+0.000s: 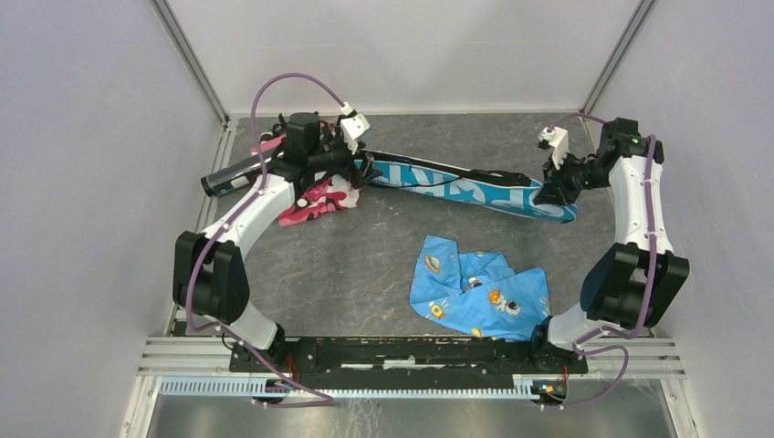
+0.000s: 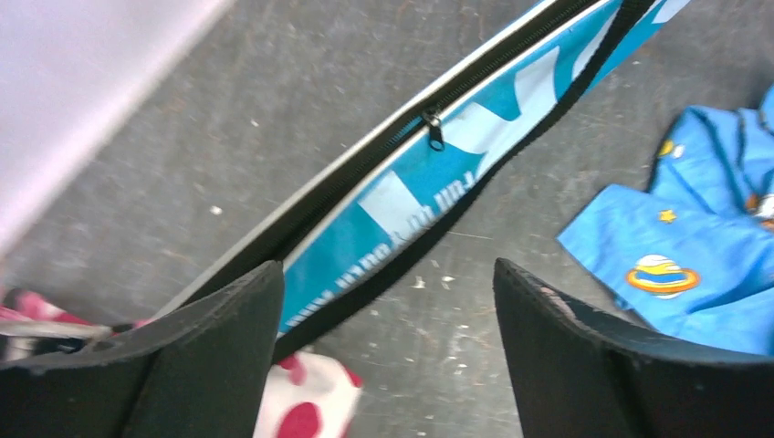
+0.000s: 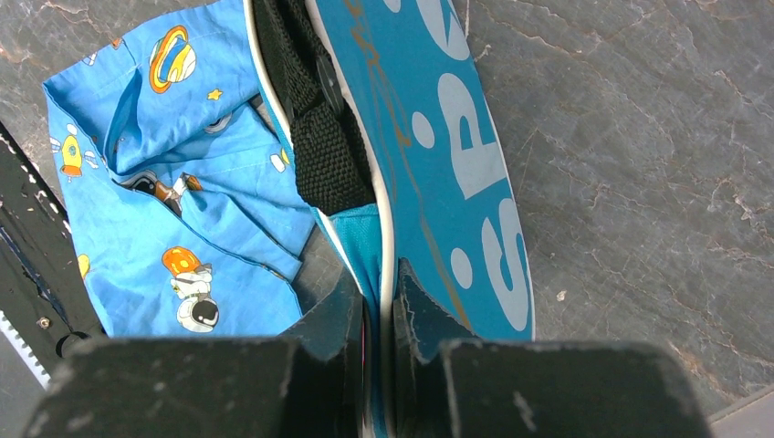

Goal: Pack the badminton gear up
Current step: Adjust the racket bag at the center of the board.

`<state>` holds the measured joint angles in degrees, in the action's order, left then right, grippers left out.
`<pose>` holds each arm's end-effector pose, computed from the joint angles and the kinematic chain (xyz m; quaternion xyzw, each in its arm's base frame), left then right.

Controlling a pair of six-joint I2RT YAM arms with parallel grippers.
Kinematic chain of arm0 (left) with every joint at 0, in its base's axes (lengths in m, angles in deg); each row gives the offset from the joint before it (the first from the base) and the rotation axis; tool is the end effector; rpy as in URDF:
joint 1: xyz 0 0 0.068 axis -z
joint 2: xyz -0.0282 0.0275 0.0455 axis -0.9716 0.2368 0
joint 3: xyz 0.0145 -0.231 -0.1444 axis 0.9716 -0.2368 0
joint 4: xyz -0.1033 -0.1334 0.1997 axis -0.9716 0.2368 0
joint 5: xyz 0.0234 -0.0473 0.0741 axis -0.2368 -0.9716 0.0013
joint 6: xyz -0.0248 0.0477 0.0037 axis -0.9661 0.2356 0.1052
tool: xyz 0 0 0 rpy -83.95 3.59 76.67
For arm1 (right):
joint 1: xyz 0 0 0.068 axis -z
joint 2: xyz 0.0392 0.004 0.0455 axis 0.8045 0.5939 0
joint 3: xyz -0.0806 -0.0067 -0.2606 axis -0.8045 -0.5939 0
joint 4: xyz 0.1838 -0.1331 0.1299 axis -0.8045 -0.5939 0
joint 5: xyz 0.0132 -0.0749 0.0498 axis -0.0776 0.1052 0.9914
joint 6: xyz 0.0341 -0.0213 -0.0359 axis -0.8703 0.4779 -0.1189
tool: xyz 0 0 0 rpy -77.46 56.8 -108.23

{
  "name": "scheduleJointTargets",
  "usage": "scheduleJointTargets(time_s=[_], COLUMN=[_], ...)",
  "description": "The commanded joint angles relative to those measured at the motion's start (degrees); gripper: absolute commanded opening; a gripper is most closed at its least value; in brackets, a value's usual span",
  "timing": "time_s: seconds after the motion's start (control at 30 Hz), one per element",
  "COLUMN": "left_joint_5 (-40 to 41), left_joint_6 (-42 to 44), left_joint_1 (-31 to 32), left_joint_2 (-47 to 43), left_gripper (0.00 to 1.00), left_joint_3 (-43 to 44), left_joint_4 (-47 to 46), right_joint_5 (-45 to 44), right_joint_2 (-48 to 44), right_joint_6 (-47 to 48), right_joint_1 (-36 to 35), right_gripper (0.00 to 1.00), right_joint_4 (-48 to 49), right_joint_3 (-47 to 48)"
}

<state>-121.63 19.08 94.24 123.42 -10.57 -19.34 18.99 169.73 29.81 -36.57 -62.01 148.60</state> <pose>0.3403 -0.1331 0.3069 0.4395 0.6873 -0.2508 0.5211 0.2833 -0.0609 0.3240 -0.3753 0.8426 0.2181 0.3188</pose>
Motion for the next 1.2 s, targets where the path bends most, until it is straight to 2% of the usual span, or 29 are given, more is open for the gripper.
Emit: scheduleJointTargets(time_s=[0.0, 0.1, 0.27, 0.43, 0.5, 0.6, 0.63, 0.67, 0.77, 0.83, 0.93, 1.0, 1.17], left_joint_5=[0.3, -1.9, -2.6, 1.6, 2.3, 0.9, -1.1, -2.4, -3.0, -2.6, -1.5, -0.7, 0.9], left_joint_6=[18.8, 26.5, 39.3, 43.9, 45.3, 45.3, 44.3, 43.6, 42.2, 40.7, 36.1, 34.1, 29.7], left_joint_1=[0.8, 1.6, 4.1, 6.6, 7.0, 7.4, 7.5, 7.5, 8.0, 8.6, 9.9, 11.0, 13.7], left_joint_2=[4.8, 9.7, 15.1, 22.1, 24.6, 26.3, 25.6, 25.0, 23.4, 22.7, 22.7, 22.8, 21.9], left_gripper=[0.94, 0.99, 1.0, 1.0, 0.97, 0.81, 0.68, 0.59, 0.36, 0.24, 0.11, 0.04, 0.02], left_joint_3=[9.0, 14.0, 18.6, 23.7, 26.0, 28.1, 27.8, 27.4, 26.3, 26.1, 27.5, 28.8, 29.9], left_joint_4=[6.7, 10.8, 16.3, 16.7, 17.8, 21.0, 22.0, 22.3, 22.3, 22.3, 22.8, 24.2, 26.0], right_joint_5=[-1.7, -1.8, -2.0, -1.5, -1.5, -1.5, -1.6, -1.7, -1.8, -1.8, -2.0, -2.6, -5.1], right_joint_2=[0.0, -0.2, 0.0, 0.2, 0.2, 0.5, 0.7, 0.7, 1.4, 1.8, 1.9, 1.7, 0.5], right_joint_6=[0.7, 0.8, 0.9, 0.8, 0.7, 0.3, -0.3, -0.6, -1.5, -1.9, -2.7, -3.3, -5.0], right_joint_1=[0.5, 0.5, 0.6, 0.4, 0.5, 0.2, -0.2, -0.3, -0.9, -1.2, -2.7, -4.3, -10.1], right_gripper=[0.04, 0.04, 0.05, 0.06, 0.07, 0.1, 0.12, 0.13, 0.17, 0.22, 0.31, 0.44, 0.71], right_joint_4=[-0.2, -0.2, -0.2, -0.2, -0.2, -0.2, -0.2, -0.2, -0.2, -0.2, -0.2, -0.2, -0.2], right_joint_3=[3.0, 2.6, 2.3, 2.0, 1.7, 2.2, 3.5, 4.3, 6.3, 7.3, 8.5, 9.2, 12.4])
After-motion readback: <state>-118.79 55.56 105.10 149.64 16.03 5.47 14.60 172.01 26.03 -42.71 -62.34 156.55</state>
